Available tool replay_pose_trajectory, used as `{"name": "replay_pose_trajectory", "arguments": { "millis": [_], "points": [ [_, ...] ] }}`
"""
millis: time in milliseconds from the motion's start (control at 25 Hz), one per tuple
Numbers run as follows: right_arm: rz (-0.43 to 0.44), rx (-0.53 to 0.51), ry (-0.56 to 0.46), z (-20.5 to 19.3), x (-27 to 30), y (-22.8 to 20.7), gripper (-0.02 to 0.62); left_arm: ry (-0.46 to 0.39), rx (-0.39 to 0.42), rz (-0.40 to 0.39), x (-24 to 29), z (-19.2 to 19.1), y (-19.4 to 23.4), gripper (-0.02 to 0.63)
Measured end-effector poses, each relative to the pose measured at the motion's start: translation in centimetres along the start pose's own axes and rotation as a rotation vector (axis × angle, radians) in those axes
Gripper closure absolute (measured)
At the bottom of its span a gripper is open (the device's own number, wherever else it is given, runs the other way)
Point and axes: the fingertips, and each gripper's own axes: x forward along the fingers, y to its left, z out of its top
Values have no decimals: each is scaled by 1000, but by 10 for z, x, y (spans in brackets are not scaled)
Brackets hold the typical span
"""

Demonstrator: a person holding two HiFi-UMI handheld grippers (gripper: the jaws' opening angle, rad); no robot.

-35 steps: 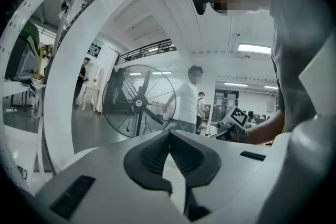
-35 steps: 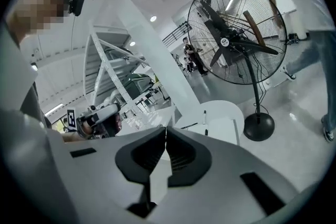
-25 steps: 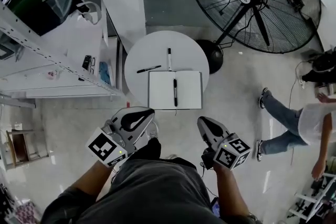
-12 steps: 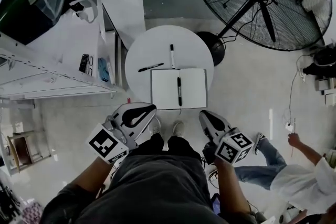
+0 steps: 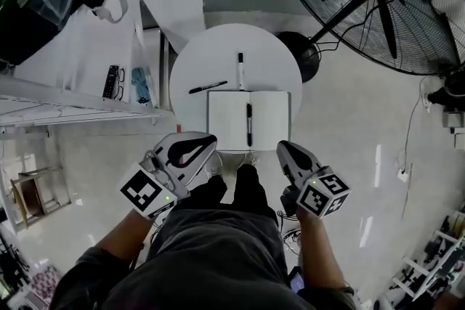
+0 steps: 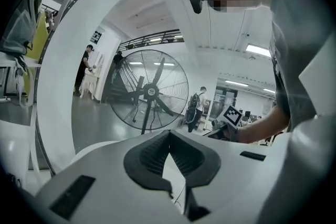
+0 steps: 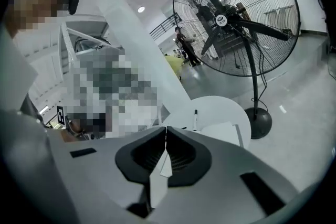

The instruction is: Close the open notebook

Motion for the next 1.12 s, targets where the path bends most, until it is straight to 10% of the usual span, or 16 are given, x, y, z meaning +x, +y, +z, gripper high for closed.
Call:
{"name": "replay_pose_trajectory", "arguments": {
  "millis": [1120],
  "points": [
    [-68, 67, 238, -59, 70, -179, 503, 186, -86, 108, 126, -73, 25, 591]
  ]
}}
